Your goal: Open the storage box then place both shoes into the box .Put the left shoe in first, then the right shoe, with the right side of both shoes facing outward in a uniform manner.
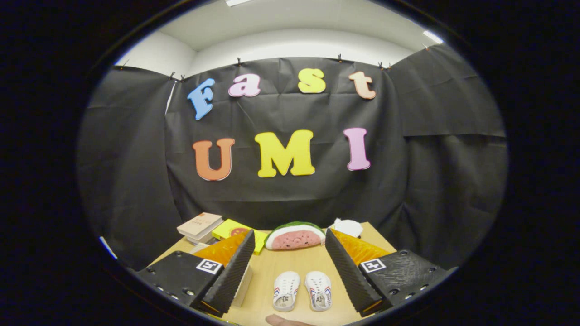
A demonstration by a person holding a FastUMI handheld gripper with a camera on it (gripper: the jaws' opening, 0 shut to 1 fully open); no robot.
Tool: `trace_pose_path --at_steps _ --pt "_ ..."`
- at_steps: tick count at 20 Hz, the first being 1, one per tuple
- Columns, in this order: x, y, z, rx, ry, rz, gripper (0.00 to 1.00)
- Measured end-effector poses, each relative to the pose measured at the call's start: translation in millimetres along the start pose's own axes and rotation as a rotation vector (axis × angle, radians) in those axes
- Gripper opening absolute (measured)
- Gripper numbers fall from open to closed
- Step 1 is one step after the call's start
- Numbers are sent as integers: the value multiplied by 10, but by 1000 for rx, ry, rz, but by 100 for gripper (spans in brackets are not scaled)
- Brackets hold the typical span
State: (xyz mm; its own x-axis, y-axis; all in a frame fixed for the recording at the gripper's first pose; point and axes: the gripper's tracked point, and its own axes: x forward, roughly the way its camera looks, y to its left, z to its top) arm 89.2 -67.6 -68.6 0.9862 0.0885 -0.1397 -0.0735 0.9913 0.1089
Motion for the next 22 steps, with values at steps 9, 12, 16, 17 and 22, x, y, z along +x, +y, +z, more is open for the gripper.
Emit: trace_pose_path --at_steps 9,12,16,17,22 --pt "1104 235 -1049 166 411 356 95" --pt "1386 475 -1477 274 587 524 95" --pt "1676 780 -1923 451 772 722 95" --pt "1723 860 -1998 495 805 780 95" --pt "1960 1102 -2288 692 962 965 95"
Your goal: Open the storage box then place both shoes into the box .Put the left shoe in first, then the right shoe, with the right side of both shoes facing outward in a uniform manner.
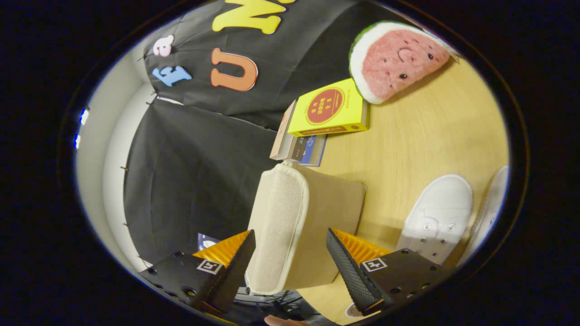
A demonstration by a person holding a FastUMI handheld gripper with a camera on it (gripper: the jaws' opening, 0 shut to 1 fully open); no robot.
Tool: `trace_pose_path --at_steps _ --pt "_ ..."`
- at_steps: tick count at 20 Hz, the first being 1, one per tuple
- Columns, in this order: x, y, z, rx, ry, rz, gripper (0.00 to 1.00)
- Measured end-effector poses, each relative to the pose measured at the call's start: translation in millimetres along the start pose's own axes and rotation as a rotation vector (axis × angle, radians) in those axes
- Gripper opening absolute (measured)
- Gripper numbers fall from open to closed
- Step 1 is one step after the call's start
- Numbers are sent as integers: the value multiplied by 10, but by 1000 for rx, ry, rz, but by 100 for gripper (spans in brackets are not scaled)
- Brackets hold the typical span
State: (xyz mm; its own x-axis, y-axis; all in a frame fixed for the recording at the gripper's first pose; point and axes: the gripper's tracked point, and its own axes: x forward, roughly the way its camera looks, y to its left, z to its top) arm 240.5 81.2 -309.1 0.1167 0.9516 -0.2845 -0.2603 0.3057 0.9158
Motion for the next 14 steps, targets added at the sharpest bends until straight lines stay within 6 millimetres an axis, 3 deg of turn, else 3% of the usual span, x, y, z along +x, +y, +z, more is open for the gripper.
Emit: trace_pose_path --at_steps 6,8,12,14 --pt "268 60 -113 51 96 124 94" --pt "267 157 -156 77 117 180 93" --pt "262 185 -256 69 138 173 68" --pt "210 200 -215 114 110 171 33"
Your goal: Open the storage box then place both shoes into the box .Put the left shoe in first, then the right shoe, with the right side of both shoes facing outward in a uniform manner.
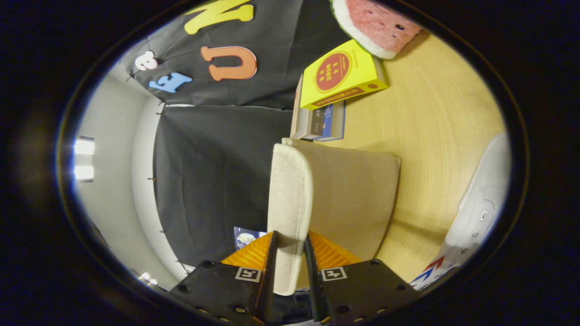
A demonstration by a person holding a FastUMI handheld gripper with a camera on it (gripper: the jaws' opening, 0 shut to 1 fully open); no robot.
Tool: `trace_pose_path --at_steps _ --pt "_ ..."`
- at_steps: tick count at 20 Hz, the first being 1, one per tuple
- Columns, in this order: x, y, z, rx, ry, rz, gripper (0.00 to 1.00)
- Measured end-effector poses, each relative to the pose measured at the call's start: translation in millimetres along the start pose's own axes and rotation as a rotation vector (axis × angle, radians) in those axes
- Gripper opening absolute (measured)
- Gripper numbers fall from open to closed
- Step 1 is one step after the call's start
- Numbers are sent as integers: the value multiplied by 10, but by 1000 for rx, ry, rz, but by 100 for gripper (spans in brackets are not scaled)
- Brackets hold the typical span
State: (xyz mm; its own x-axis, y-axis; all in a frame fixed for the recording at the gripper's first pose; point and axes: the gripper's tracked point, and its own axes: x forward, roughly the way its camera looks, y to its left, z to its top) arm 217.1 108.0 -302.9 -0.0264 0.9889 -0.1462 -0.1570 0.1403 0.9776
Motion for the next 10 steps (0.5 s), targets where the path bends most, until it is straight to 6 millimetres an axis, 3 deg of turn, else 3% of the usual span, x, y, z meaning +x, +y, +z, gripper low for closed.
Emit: trace_pose_path --at_steps 1,3,4,5,10 --pt "-20 14 -14 12 -7 -1 19" --pt "-56 128 -87 26 6 32 13" --pt "-163 115 -28 23 -20 8 10" --pt "-27 170 -95 17 -22 10 0" --pt "-173 577 -134 -32 -78 -2 0"
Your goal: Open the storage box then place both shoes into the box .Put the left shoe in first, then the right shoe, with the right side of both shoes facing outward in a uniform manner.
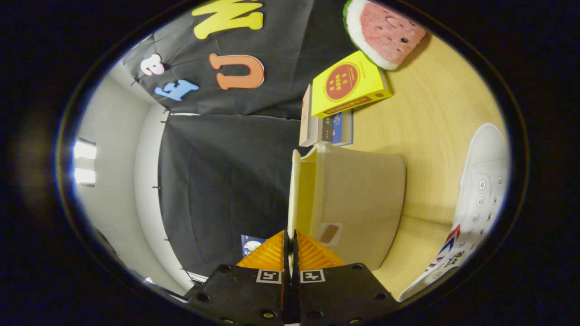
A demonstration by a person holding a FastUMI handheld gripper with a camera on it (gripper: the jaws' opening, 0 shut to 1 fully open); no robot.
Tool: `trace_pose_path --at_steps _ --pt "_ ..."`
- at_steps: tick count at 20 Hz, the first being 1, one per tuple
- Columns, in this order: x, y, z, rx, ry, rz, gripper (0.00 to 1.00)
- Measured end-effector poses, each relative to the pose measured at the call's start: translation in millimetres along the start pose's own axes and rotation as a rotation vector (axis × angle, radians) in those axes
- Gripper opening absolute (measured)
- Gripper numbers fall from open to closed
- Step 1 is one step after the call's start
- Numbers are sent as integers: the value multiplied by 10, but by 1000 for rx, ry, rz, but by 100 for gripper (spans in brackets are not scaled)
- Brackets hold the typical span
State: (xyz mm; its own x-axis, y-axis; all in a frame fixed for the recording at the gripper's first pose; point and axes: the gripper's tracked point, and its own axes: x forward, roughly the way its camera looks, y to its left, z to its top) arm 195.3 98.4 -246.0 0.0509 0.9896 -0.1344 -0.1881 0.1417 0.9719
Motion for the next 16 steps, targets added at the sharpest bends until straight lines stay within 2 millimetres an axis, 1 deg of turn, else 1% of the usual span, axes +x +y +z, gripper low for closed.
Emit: trace_pose_path --at_steps 3,6,9,12,14,16 --pt "-8 317 -3 -39 -36 -12 0" --pt "103 638 9 -97 -52 -48 0" --pt "316 950 47 -143 -55 -80 0" --pt "622 1245 135 -172 -56 -104 0" --pt "835 1421 146 -196 -46 -121 0" --pt "1069 1557 145 -213 -39 -132 0"
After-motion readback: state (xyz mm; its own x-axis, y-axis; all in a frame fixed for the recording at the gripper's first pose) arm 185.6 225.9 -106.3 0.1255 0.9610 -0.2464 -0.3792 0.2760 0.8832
